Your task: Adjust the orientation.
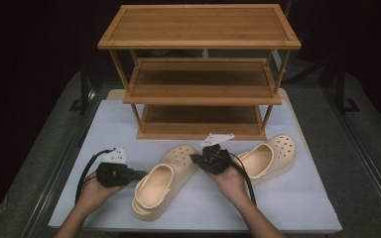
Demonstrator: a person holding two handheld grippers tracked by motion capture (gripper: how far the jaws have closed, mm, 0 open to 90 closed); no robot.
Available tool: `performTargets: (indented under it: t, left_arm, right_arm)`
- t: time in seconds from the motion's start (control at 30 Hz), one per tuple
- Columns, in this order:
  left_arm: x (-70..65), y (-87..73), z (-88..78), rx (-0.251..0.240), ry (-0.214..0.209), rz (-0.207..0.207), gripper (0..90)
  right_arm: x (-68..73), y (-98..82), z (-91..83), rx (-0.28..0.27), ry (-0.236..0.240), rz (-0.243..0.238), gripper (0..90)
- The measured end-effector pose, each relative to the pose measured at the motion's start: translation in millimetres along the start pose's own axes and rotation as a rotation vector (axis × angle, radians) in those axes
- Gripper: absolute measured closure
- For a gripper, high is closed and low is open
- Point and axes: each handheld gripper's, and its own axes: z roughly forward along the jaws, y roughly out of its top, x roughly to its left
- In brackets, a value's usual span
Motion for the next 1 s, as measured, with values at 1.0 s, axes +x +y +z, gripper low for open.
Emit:
performTargets:
  t: [1.0]
  left_arm:
    - [-13.2,14.4,8.8,-0.034,-0.015,0.013,78.3]
  right_arm:
    - [-4.6,10.5,13.7,-0.061,-0.016,0.047,70.4]
